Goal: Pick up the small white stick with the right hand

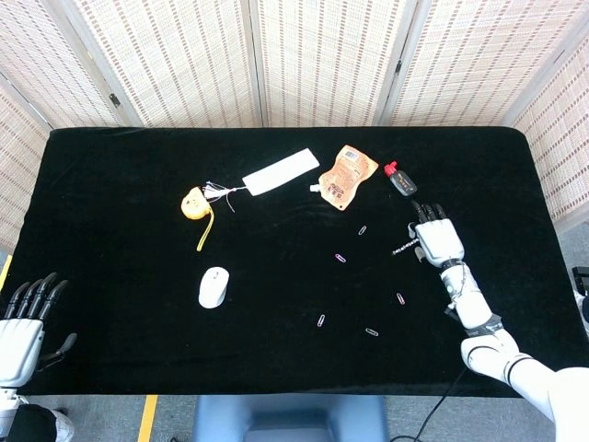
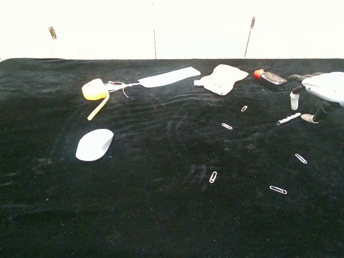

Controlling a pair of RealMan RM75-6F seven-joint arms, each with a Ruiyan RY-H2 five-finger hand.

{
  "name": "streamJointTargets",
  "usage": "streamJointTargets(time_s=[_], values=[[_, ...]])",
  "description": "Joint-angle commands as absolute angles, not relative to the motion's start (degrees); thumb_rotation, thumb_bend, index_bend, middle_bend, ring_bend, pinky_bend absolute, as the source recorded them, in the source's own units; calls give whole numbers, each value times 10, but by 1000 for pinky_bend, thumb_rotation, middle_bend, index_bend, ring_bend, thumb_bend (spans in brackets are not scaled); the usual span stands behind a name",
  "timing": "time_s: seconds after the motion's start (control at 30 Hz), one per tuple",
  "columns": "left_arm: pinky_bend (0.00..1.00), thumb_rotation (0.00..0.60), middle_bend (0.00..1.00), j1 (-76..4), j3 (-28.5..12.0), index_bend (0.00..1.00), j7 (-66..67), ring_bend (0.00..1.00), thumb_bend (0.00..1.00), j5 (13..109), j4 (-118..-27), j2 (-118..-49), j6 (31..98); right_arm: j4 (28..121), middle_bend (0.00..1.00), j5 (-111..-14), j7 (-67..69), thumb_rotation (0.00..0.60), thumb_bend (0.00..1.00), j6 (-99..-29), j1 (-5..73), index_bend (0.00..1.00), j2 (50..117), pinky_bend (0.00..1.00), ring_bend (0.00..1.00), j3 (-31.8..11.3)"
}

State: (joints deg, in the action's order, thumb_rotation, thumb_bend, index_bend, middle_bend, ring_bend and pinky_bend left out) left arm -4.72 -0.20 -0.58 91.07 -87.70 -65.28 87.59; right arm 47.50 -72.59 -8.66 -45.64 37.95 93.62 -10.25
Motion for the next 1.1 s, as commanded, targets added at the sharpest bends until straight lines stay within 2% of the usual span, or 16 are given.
streamJointTargets(time_s=[0.03, 0.63, 1.1], values=[[0, 600, 0, -45, 0, 0, -11, 0, 366, 915, -877, -651, 881, 461, 0, -722, -92, 600, 408, -451, 386, 422, 947, 0, 0, -103], [0, 600, 0, -42, 1, 0, -23, 0, 366, 920, -875, -647, 889, 409, 0, -710, -95, 600, 408, -436, 395, 428, 977, 0, 0, -100], [0, 600, 0, -39, 0, 0, -30, 0, 366, 921, -873, -644, 895, 406, 0, -712, -74, 600, 412, -421, 399, 508, 979, 0, 0, -98]])
